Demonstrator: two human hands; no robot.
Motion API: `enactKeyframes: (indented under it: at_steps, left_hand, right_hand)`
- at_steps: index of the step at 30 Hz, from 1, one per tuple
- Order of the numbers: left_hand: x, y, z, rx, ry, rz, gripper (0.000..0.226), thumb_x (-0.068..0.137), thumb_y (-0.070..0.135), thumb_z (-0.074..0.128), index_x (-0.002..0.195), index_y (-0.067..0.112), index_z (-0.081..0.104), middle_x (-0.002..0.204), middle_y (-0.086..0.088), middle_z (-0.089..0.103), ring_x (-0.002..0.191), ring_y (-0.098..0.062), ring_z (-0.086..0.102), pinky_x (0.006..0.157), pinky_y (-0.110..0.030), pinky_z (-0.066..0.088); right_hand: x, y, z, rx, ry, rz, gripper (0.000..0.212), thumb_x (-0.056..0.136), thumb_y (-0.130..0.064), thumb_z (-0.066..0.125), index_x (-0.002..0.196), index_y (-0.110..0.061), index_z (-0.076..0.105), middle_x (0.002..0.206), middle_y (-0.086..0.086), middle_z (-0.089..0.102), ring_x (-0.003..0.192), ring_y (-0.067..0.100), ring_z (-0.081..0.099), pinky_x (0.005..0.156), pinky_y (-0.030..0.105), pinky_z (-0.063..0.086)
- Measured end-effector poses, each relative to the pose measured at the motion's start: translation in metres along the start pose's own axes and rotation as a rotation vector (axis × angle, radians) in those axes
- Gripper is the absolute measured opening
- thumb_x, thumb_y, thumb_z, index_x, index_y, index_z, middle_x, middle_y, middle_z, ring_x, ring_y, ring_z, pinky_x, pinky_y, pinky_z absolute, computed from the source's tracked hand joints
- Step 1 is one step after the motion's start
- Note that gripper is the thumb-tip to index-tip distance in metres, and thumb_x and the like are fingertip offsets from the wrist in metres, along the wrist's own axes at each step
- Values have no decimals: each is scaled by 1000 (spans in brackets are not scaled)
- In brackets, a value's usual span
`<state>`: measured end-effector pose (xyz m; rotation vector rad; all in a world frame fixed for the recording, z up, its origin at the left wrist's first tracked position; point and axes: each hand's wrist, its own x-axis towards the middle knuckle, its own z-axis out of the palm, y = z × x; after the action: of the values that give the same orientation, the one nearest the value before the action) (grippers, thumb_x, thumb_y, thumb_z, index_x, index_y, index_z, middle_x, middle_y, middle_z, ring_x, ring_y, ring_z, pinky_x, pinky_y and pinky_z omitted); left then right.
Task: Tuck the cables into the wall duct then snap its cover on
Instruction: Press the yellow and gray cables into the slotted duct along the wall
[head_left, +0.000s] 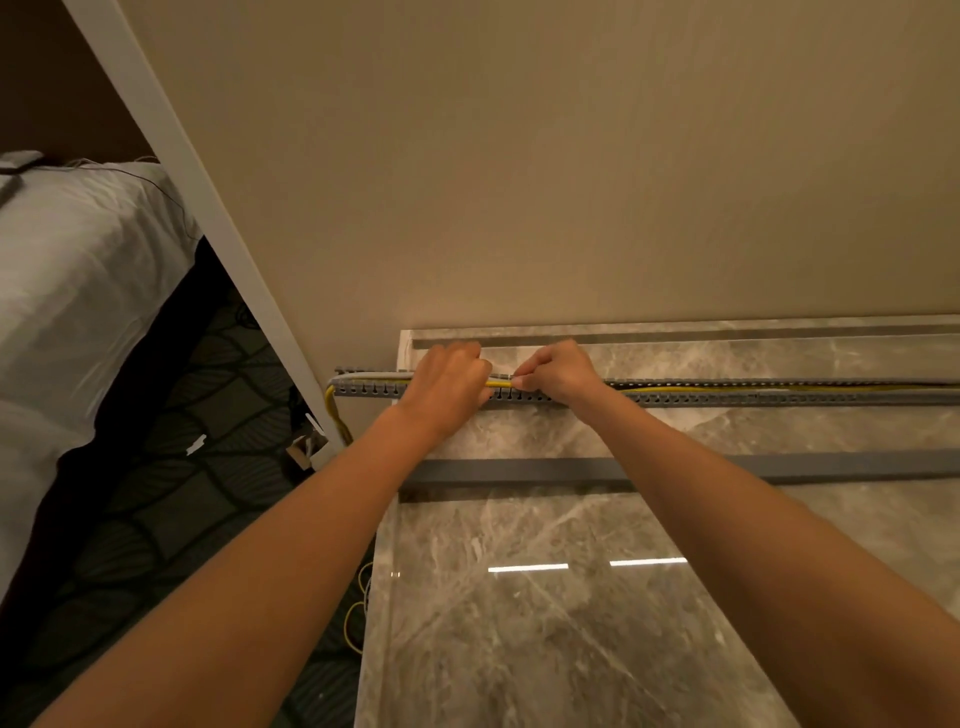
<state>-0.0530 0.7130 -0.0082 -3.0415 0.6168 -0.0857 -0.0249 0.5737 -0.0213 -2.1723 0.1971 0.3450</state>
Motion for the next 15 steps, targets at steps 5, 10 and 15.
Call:
enactKeyframes:
  at_steps: [5,10,15]
  left_hand:
    - [-5,-1,16,-37,-38,-17,26,94,9,50,118,4,61,116,-14,57,106,-29,54,83,-37,45]
    - [-5,-6,12,-122,-53,-51,24,94,10,50,115,5,61,116,-12,57,102,-28,57,83,-38,51]
    - [-19,-25,0,-135,-18,-159,25,93,22,56,108,3,62,115,-13,58,99,-28,58,83,-39,50]
  right_hand:
    - [7,2,3,15,16,56,19,79,-8,74,94,4,73,93,15,71,97,26,63,91,37,52]
    - [4,9,-5,29,-88,-17,19,88,-11,65,101,1,70,109,13,68,96,16,54,92,32,44]
    - [-1,7,1,-139,-67,-113,28,84,-32,67,98,-9,72,99,8,72,99,23,62,101,46,45]
